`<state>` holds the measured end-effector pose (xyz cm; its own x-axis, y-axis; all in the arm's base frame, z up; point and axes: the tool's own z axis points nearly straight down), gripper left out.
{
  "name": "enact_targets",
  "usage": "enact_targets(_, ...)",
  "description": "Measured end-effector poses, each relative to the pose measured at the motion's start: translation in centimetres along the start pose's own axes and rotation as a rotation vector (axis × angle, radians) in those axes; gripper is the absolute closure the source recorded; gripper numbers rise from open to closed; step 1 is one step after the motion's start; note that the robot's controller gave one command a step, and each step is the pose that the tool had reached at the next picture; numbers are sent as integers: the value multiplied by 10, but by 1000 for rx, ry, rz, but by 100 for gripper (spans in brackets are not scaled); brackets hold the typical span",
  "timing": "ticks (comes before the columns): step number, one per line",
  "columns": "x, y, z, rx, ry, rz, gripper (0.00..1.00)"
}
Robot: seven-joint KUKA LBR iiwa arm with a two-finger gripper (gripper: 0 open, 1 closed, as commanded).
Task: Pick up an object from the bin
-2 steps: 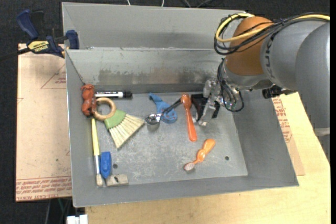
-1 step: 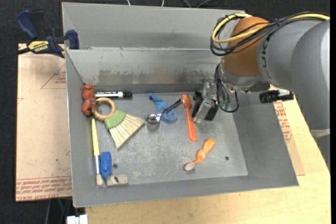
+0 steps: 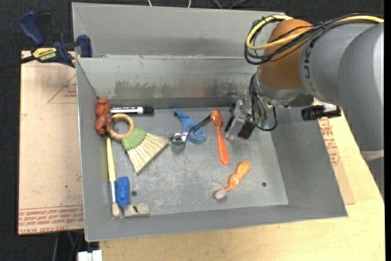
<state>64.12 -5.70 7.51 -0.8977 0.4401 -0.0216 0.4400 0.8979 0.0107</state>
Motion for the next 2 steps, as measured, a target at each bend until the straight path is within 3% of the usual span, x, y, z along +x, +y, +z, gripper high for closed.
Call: enact_targets(2,0,0,-63,1,3,-3,100)
